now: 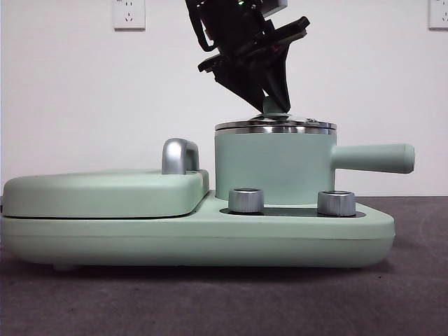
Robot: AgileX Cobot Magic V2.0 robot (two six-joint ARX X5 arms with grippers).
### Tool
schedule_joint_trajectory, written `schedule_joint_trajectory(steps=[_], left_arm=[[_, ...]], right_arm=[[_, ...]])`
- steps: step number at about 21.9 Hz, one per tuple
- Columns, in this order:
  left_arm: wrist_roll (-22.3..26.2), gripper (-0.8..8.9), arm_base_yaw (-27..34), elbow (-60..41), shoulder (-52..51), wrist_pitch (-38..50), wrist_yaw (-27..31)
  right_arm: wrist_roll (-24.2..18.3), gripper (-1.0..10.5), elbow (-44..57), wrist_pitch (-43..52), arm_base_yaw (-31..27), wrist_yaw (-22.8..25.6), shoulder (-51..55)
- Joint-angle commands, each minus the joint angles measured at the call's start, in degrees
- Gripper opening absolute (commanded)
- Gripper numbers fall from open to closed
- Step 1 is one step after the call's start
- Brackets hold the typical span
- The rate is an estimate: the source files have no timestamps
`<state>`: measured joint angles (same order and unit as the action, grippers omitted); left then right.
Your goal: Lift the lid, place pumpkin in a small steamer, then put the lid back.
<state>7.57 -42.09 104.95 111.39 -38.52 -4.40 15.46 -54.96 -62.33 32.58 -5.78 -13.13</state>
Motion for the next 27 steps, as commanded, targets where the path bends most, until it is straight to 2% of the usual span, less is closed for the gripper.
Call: schedule_joint_trajectory(steps=[1, 4, 8, 9, 14, 19, 24, 27], left_arm=[[0.76, 0.15, -0.31, 1.38, 1.84, -1.25, -0.83], [-0.2, 0.62, -0.31, 1.38, 2.89, -1.36, -1.6], [-1.18, 3.9, -0.37, 1.49, 3.08, -1.11, -1.6], [-1.16, 4.16, -0.33, 1.51, 2.45, -1.2, -1.6], [-0.74, 4.15, 0.07, 1.51, -2.82, -3.91, -1.6], [-1.9, 4.05, 0.07, 1.51, -11.91, -16.81, -1.62], [-4.22, 4.04, -0.04, 1.25, -22.25, -29.29, -4.48], [-4.46, 4.04, -0.33, -1.46, -28.74, -31.61, -4.48]], right_arm=[[0.66, 5.3, -0.42, 0.57, 0.28, 0.26, -0.11], [0.63, 5.3, -0.42, 0.57, 0.28, 0.28, -0.11], [0.63, 5.3, -0.42, 0.55, 0.28, 0.28, -0.11], [0.63, 5.3, -0.42, 0.55, 0.28, 0.48, -0.11], [0.61, 5.3, -0.42, 0.55, 0.28, 1.36, -0.11], [0.61, 5.3, -0.42, 0.55, 0.28, 1.07, -0.11], [0.57, 5.3, -0.42, 0.61, 0.28, -5.25, -0.11], [0.55, 5.3, -0.42, 0.61, 0.28, -6.23, -0.11]])
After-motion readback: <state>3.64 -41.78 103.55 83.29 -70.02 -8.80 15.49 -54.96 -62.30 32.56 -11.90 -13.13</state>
